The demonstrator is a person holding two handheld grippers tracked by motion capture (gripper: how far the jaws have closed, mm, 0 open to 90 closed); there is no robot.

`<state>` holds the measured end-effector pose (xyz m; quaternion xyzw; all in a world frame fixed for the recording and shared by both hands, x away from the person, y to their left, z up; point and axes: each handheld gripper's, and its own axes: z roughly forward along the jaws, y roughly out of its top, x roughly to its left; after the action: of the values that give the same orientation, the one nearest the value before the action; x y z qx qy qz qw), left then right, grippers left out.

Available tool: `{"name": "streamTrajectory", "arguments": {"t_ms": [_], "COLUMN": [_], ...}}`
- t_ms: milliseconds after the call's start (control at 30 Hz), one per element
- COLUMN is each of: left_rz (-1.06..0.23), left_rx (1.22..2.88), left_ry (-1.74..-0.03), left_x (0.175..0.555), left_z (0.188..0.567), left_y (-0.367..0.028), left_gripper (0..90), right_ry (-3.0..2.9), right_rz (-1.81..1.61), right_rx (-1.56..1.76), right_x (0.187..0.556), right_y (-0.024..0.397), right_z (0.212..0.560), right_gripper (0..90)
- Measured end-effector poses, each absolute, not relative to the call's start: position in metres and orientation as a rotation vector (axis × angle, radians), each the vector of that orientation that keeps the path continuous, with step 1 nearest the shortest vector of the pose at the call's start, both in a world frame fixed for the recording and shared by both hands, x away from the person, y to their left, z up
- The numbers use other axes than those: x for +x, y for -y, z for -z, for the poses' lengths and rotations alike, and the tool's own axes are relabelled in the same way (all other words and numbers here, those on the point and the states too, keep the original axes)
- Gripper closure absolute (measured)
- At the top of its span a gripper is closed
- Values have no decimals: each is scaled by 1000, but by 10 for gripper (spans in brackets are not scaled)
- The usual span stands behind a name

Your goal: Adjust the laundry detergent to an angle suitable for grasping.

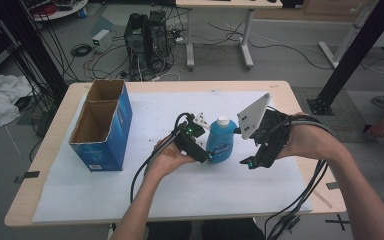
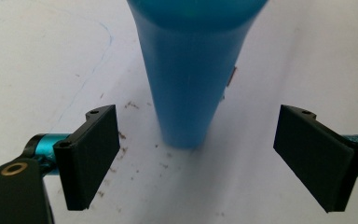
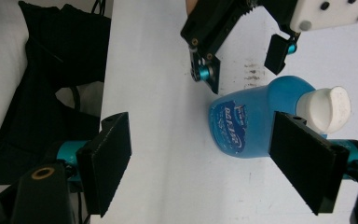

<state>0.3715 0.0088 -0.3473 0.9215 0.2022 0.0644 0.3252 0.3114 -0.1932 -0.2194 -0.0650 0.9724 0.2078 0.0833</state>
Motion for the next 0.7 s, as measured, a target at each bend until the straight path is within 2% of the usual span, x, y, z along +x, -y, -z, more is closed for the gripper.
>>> {"name": "streamTrajectory", "arguments": {"t_ms": [333, 700], "left_rz": [-150, -129], "left_rx": [2250, 2219], "left_ry": [-614, -619], "left_x": [379, 387], "left_z": [355, 365], "left_y": [5, 17], "left_gripper": [143, 143], "right_ry": [-2889, -2893], "right_rz": [-651, -638], "right_rx": [-181, -182], "right_x": [310, 311], "right_y": [192, 190], "right_z": [222, 222], "right_gripper": [204, 204]}}
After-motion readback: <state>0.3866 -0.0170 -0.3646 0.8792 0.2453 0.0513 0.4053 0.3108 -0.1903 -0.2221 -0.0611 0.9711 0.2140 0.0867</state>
